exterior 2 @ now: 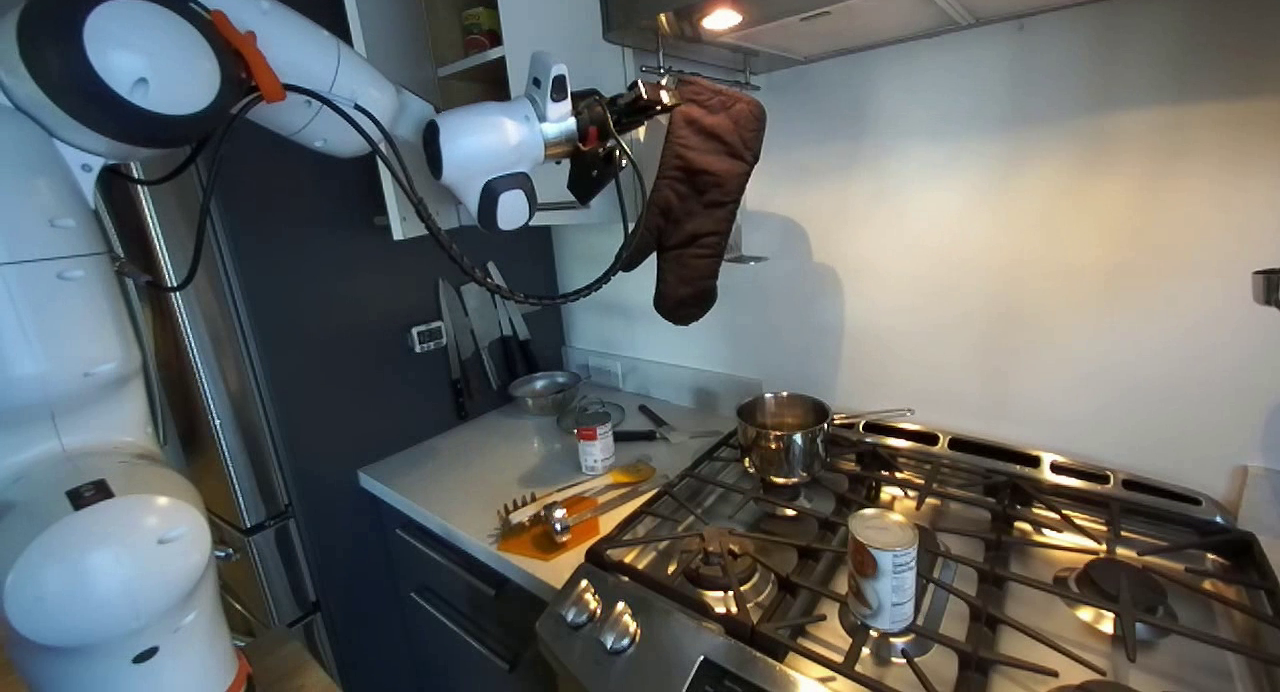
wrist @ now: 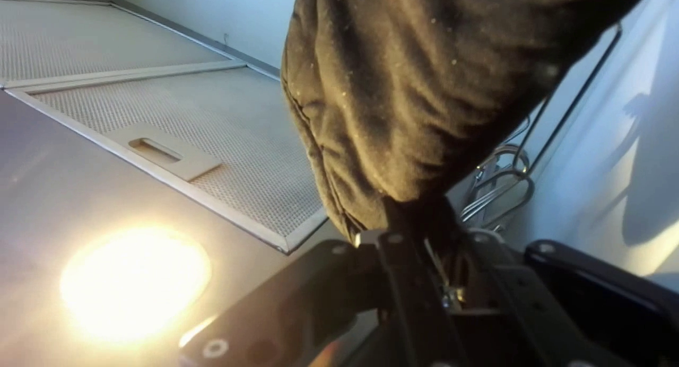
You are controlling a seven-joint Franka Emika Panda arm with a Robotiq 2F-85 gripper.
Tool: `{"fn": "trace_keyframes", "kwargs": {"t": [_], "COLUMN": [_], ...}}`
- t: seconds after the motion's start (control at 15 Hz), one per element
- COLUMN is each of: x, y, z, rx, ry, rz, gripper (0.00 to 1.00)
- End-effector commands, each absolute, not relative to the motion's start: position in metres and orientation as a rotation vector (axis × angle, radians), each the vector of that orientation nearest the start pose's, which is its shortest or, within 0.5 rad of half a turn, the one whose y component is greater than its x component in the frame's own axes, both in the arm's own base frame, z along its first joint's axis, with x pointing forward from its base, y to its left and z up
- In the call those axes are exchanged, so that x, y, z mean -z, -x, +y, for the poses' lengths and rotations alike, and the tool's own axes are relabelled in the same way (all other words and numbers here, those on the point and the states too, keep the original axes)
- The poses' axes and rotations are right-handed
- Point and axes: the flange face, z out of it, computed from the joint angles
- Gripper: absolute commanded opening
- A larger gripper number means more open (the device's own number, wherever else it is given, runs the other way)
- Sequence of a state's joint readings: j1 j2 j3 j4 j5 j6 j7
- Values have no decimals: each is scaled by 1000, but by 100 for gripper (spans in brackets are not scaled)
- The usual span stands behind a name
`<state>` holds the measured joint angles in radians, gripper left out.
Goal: Put the brown oven mitt on the left side of the counter.
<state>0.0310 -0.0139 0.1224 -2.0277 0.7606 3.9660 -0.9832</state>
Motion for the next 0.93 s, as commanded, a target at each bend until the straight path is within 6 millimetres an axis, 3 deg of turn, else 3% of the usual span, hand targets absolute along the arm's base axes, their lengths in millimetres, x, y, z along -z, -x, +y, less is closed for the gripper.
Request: {"fn": "trace_keyframes", "kwargs": {"t": [0.0,0.4,0.87], "x": [-649,-641,-672], "y": [-522,-529,-534], "z": [-15,-23,-16], "rx": [-1913,-1743,-1702], "ry": [-1667,-1826,-1787], "rz": [-126,-69,39], "gripper": [4,4,4]}}
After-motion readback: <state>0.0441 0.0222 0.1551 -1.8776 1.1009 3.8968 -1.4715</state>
